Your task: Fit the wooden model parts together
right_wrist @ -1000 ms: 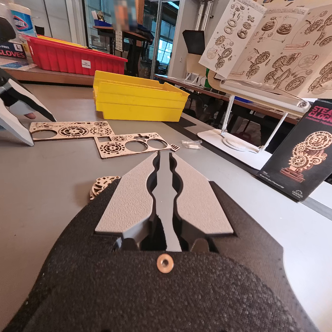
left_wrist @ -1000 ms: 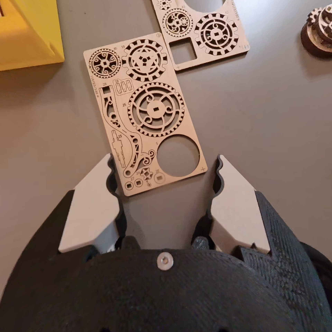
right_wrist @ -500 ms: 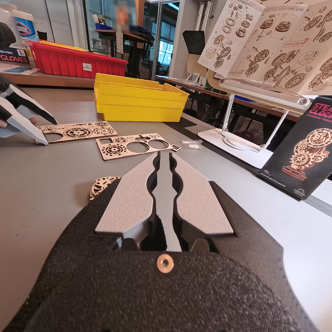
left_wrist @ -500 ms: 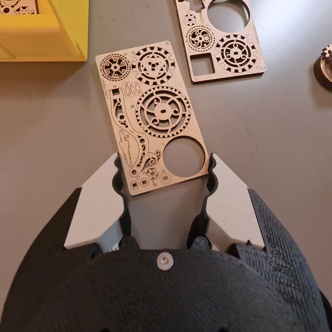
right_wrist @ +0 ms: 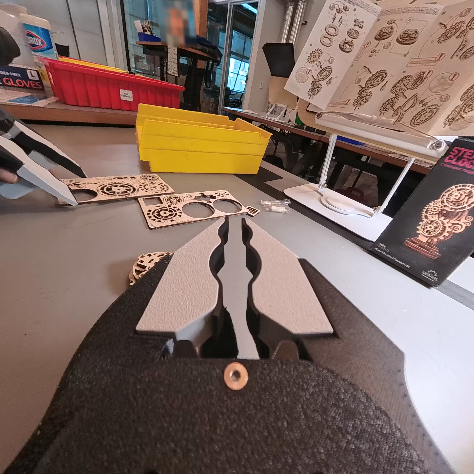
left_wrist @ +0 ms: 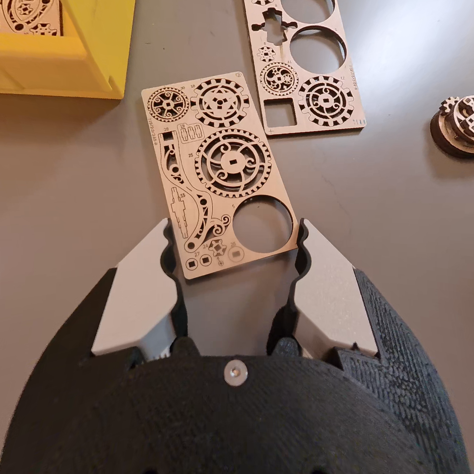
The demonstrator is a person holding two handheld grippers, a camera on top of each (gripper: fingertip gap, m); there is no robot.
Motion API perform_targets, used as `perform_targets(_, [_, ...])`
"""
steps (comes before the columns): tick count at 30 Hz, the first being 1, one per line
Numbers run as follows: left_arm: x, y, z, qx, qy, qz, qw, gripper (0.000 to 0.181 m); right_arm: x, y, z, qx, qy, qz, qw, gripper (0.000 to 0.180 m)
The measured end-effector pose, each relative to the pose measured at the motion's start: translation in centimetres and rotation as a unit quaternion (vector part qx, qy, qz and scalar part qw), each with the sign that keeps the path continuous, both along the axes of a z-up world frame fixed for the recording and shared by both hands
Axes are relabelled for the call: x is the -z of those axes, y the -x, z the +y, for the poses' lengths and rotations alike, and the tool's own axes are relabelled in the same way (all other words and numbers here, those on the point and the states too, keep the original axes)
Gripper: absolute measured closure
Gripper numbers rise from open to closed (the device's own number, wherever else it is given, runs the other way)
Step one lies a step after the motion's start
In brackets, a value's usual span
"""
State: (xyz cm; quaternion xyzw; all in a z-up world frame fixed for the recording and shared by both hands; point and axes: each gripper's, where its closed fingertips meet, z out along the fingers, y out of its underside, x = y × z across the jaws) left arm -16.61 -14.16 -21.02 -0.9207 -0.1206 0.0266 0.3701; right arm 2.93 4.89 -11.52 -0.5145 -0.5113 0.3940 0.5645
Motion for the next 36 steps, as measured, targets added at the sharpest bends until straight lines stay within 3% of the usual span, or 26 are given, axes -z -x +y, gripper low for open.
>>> perform_targets(31, [0.2,1.2,0.1,-0.018,-0.008,0.021,1.000,0.085,0.1,0.0,0.0,0.000,0.001,-0.003,1.000,0.172])
perform_targets(36, [-2.5,0.9,1.6,0.015,-0.060,0.053,0.997,0.091,0.1,0.0,0.1,0.000,0.002,-0.003,1.000,0.172])
